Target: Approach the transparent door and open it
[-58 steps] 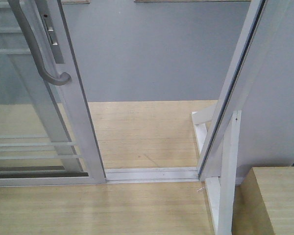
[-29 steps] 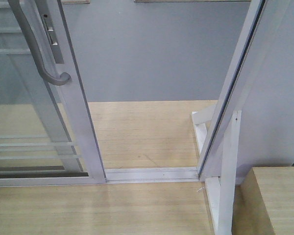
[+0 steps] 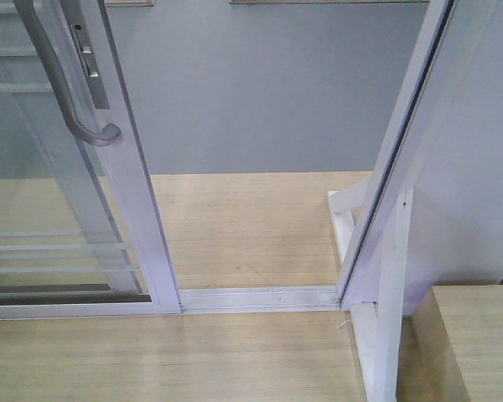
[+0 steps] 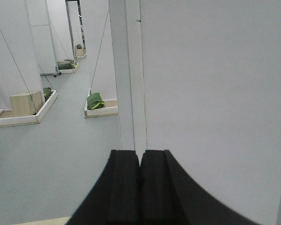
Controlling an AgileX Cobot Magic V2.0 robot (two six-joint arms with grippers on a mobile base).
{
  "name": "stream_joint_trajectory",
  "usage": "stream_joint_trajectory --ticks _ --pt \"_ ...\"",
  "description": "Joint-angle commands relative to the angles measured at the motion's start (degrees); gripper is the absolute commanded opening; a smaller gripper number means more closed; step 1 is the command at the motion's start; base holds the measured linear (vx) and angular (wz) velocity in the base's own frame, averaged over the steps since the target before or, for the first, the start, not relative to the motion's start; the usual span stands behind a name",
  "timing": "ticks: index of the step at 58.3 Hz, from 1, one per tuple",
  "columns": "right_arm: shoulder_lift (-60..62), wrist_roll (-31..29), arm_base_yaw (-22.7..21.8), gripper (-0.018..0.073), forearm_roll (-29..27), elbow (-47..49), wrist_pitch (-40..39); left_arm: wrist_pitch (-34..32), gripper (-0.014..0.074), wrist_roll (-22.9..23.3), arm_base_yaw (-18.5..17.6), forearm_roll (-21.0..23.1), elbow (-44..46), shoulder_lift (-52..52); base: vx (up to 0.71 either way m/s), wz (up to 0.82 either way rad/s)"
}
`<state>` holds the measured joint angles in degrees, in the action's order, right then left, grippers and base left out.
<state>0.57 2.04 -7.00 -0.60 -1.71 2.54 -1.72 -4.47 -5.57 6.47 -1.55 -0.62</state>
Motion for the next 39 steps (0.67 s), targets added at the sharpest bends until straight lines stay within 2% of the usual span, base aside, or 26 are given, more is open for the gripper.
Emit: stream_joint_trajectory --ticks 1,39 --pt "0.8 -0.4 -0.3 -0.0005 0.6 -0.8 -4.5 -4.8 -0.0006 0.4 -0.2 0.1 -1.6 -0.7 0.0 0.0" --pt "0.8 -0.4 -0.3 -0.0005 0.6 -0.8 -4.5 -4.8 -0.0006 0.4 -0.2 0.1 -1.6 -0.7 0.0 0.0"
